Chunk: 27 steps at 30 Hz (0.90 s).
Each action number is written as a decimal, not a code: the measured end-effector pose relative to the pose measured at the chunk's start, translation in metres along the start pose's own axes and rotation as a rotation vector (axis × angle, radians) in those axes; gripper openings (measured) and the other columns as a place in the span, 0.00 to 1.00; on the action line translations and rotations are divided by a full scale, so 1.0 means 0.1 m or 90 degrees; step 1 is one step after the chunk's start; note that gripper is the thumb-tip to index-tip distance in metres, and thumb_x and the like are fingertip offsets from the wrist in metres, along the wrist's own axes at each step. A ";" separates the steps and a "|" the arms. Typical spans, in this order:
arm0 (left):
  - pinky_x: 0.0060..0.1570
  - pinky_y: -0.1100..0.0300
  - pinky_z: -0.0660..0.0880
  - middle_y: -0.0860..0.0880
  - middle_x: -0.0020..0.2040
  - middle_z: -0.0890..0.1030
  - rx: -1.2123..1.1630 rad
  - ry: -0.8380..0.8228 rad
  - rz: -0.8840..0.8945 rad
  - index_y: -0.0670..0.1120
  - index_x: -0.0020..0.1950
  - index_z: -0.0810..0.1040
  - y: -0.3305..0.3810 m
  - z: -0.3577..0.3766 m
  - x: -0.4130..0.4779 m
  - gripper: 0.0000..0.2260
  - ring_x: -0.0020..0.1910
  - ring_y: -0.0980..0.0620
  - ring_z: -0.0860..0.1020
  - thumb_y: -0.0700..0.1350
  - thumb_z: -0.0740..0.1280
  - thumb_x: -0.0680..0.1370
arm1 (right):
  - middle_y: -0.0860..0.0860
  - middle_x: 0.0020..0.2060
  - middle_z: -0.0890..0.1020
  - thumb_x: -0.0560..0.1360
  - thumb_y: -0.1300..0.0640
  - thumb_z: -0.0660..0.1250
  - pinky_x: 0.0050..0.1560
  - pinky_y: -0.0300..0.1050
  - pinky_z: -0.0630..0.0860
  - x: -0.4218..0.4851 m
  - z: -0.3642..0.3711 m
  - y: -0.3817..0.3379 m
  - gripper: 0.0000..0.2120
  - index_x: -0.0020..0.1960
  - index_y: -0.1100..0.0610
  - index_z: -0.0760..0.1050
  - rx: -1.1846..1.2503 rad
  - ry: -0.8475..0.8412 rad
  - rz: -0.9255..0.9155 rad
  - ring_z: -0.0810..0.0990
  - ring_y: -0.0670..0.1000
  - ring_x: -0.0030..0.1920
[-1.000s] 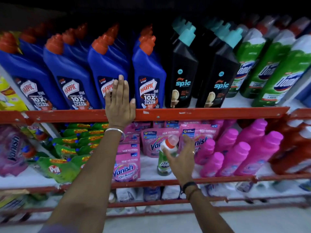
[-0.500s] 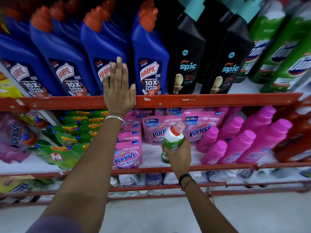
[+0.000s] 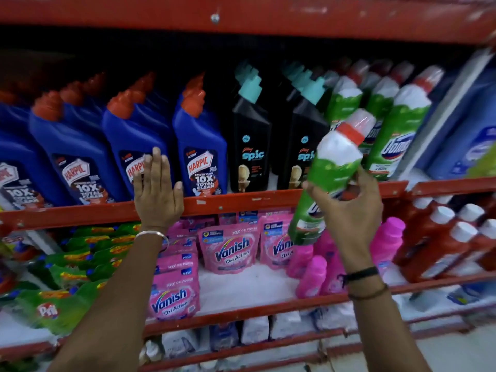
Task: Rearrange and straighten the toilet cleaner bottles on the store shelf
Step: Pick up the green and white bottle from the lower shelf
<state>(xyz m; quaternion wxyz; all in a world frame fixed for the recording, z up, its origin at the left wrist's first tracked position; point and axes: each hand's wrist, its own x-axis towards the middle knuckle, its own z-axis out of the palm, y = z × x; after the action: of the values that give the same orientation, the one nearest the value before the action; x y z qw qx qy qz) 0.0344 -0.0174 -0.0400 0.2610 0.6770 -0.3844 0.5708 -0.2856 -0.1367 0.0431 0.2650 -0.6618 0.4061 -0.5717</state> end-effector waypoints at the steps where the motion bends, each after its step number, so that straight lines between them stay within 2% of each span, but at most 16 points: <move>1: 0.76 0.53 0.41 0.49 0.79 0.45 0.003 0.001 -0.001 0.41 0.78 0.48 0.00 0.00 0.00 0.27 0.78 0.50 0.46 0.49 0.51 0.82 | 0.50 0.52 0.81 0.58 0.38 0.77 0.50 0.52 0.79 0.13 -0.04 -0.02 0.34 0.59 0.53 0.75 0.006 0.036 -0.014 0.79 0.52 0.51; 3: 0.76 0.53 0.41 0.48 0.79 0.46 0.001 -0.004 -0.008 0.40 0.78 0.49 -0.01 0.01 0.00 0.27 0.78 0.50 0.46 0.49 0.51 0.82 | 0.52 0.55 0.81 0.58 0.35 0.75 0.53 0.53 0.78 0.36 -0.10 -0.07 0.39 0.62 0.55 0.74 0.006 0.093 -0.032 0.79 0.53 0.53; 5: 0.76 0.53 0.42 0.48 0.79 0.46 -0.003 -0.003 -0.007 0.40 0.78 0.49 -0.01 0.00 0.00 0.27 0.78 0.50 0.46 0.49 0.51 0.82 | 0.55 0.59 0.79 0.60 0.36 0.75 0.57 0.53 0.76 0.59 -0.15 -0.13 0.42 0.65 0.59 0.72 0.004 0.131 -0.051 0.78 0.55 0.57; 8: 0.76 0.53 0.42 0.48 0.79 0.47 -0.002 -0.003 -0.006 0.40 0.78 0.49 -0.01 0.00 0.00 0.27 0.78 0.50 0.47 0.49 0.51 0.82 | 0.56 0.57 0.79 0.60 0.34 0.74 0.56 0.53 0.76 0.89 -0.15 -0.15 0.41 0.63 0.60 0.73 -0.004 0.152 -0.067 0.78 0.55 0.56; 10: 0.76 0.53 0.42 0.48 0.79 0.47 0.005 -0.003 -0.004 0.40 0.78 0.49 0.00 0.01 0.01 0.27 0.78 0.50 0.47 0.49 0.51 0.82 | 0.56 0.56 0.79 0.60 0.32 0.72 0.54 0.53 0.76 1.02 -0.12 -0.13 0.41 0.61 0.60 0.73 -0.012 0.144 -0.072 0.78 0.55 0.55; 15: 0.75 0.54 0.41 0.49 0.79 0.46 0.002 -0.015 -0.016 0.41 0.78 0.48 0.00 0.00 0.02 0.28 0.78 0.51 0.46 0.49 0.51 0.81 | 0.56 0.61 0.77 0.62 0.37 0.76 0.57 0.55 0.75 1.17 0.05 -0.04 0.42 0.67 0.60 0.68 -0.048 0.093 -0.049 0.76 0.56 0.59; 19: 0.75 0.53 0.41 0.48 0.79 0.46 0.004 -0.017 -0.011 0.41 0.78 0.48 0.00 0.00 0.03 0.29 0.78 0.51 0.46 0.49 0.52 0.80 | 0.56 0.60 0.77 0.62 0.36 0.75 0.56 0.58 0.76 1.26 0.13 0.03 0.42 0.67 0.60 0.68 -0.066 0.089 -0.050 0.76 0.56 0.59; 27: 0.75 0.53 0.41 0.48 0.79 0.47 0.001 -0.018 -0.011 0.41 0.78 0.48 0.01 -0.01 0.03 0.29 0.78 0.50 0.46 0.49 0.51 0.80 | 0.57 0.61 0.75 0.64 0.38 0.75 0.53 0.56 0.76 1.34 0.25 0.11 0.42 0.68 0.61 0.66 -0.114 0.068 -0.048 0.75 0.57 0.58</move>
<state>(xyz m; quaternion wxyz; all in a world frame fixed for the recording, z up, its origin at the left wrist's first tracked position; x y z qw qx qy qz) 0.0338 -0.0179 -0.0373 0.2598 0.6887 -0.3815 0.5591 -0.2613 -0.2580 0.1013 0.1615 -0.6662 0.4440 -0.5770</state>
